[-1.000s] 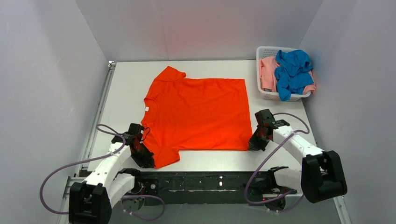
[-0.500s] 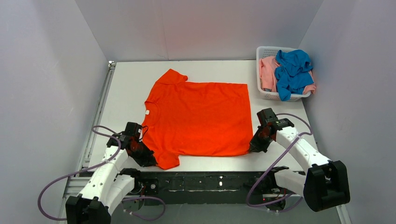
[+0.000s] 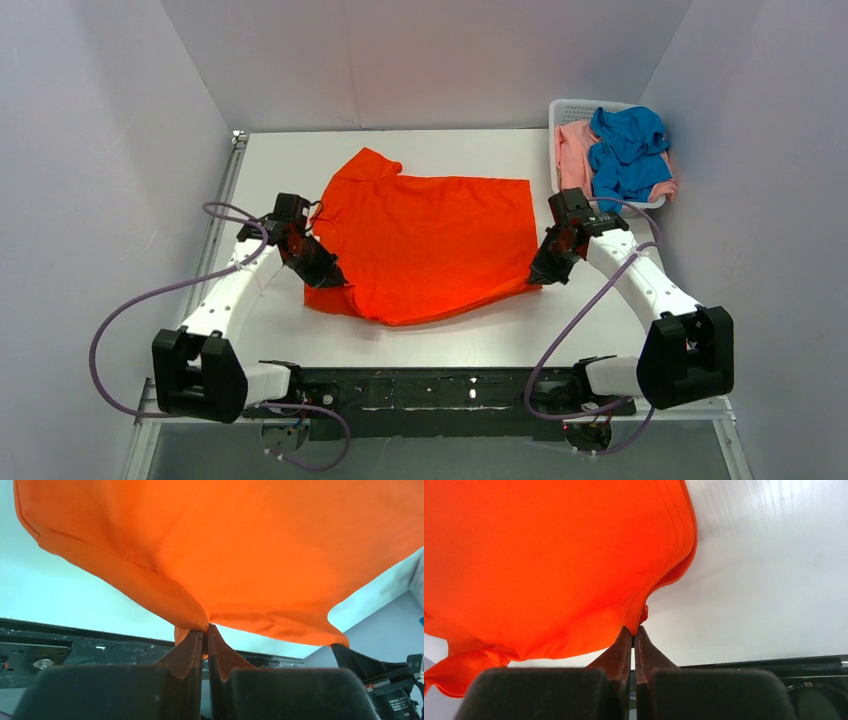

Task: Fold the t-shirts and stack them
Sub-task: Fold the flattened tshirt in 1/3 of the way

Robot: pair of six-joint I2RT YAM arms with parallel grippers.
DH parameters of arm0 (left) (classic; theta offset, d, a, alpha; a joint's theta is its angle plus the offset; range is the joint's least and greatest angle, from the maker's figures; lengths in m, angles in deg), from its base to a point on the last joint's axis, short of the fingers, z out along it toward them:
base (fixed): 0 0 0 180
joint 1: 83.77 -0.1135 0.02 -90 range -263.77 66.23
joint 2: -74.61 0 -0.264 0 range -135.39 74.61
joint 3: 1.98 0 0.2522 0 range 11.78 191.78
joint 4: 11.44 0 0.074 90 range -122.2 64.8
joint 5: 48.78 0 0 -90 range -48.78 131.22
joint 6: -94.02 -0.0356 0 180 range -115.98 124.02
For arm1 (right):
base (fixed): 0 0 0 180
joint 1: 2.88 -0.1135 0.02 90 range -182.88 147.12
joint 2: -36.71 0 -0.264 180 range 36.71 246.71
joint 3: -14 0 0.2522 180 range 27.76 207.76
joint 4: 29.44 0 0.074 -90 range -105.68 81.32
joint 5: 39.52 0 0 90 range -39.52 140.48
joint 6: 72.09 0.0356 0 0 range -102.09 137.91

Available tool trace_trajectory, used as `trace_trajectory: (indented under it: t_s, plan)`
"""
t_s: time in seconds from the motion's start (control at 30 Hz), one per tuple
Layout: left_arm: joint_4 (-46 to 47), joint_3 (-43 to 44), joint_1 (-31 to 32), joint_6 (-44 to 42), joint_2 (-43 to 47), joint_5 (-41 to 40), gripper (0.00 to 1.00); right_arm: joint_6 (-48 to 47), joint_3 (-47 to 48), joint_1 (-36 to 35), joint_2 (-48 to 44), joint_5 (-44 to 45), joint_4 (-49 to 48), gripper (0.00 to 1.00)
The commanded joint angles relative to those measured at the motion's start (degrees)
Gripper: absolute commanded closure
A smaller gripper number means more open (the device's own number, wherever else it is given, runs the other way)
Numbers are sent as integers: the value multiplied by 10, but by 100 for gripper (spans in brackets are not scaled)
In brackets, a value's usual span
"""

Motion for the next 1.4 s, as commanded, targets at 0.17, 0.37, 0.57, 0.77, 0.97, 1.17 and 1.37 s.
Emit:
trace_trajectory:
  t_s: [0.17,0.37,0.57,0.77,0.97,1.17,1.37]
  plan:
    - [-42,134,-30,-30,-112,-26,100,-81,94,27,54,37,5,99]
    - [-56,228,-38,-55,-194,-30,100,-100,129,41,98,29,9,99]
    - [-64,302,-38,-83,-271,-41,100,-107,152,61,137,11,-24,99]
    - [-51,372,-39,-109,-341,-51,100,-110,180,69,181,-1,-35,99]
    - [-72,462,-40,-134,-436,-52,86,-108,221,78,244,18,-43,97]
    - [-114,593,-40,-182,-529,-38,23,-121,302,77,286,75,-23,43]
    - [-154,605,-40,-214,-489,2,2,-134,266,64,234,96,-18,18]
